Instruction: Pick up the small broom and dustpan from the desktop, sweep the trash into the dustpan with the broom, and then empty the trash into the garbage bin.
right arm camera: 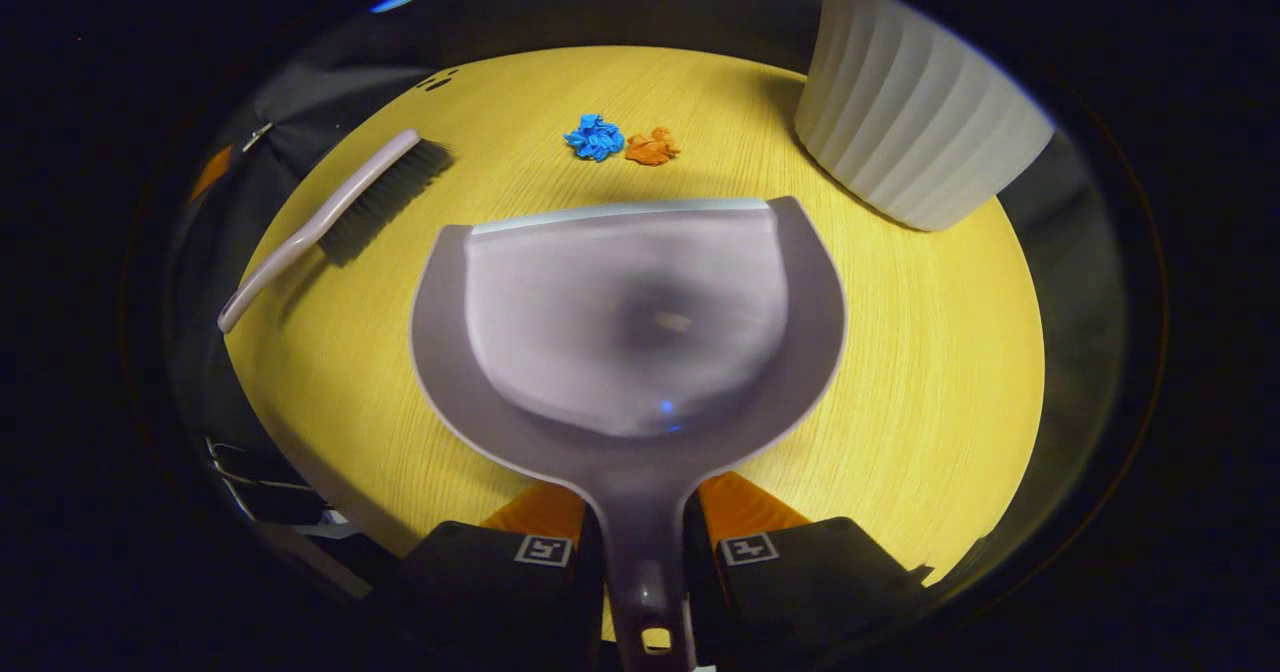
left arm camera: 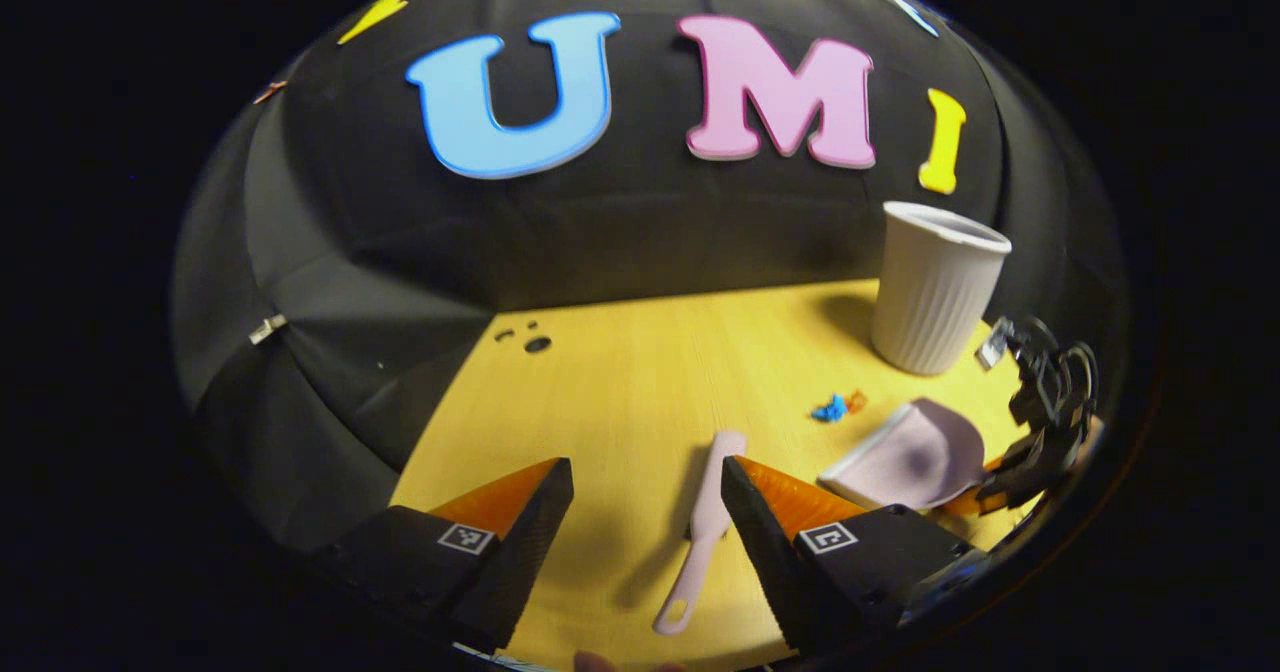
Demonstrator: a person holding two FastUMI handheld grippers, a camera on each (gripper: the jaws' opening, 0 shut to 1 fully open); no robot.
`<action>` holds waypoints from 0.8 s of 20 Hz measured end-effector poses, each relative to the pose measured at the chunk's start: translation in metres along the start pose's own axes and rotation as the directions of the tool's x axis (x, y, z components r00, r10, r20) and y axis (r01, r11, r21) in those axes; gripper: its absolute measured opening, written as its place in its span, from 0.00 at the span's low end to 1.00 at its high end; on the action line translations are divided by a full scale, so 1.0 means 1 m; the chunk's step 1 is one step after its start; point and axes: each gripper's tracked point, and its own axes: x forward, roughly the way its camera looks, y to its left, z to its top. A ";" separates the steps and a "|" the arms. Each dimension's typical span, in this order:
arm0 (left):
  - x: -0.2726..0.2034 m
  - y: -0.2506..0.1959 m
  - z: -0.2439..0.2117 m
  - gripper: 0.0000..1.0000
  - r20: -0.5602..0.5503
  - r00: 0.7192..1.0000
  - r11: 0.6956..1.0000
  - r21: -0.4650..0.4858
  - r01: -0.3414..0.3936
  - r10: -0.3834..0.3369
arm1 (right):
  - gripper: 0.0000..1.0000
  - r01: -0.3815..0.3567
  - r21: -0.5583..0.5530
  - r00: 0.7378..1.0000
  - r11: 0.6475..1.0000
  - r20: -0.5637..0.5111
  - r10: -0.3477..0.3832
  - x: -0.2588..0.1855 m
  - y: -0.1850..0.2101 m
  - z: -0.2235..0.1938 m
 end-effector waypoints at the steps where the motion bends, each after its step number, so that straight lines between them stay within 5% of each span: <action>1: 0.011 -0.006 -0.013 0.95 -0.045 0.999 0.999 0.033 0.020 -0.019 | 0.37 -0.003 -0.010 1.000 1.000 0.009 0.003 -0.003 -0.001 0.000; 6: 0.033 -0.025 -0.087 0.87 -0.342 0.933 0.978 0.130 0.165 -0.112 | 0.41 -0.034 -0.069 0.997 0.997 0.062 0.038 -0.034 -0.004 -0.010; 13: 0.072 -0.045 -0.121 0.82 -0.482 0.868 0.964 0.151 0.219 -0.121 | 0.36 -0.019 -0.044 0.997 0.999 0.071 0.022 -0.053 -0.017 -0.031; 15: 0.081 -0.047 -0.129 0.71 -0.510 0.852 0.968 0.130 0.213 -0.119 | 0.36 -0.014 -0.042 0.997 0.999 0.071 0.017 -0.056 -0.021 -0.033; 16: 0.085 -0.049 -0.131 0.53 -0.521 0.845 0.970 0.120 0.209 -0.118 | 0.36 -0.013 -0.039 0.997 0.999 0.073 0.016 -0.057 -0.023 -0.033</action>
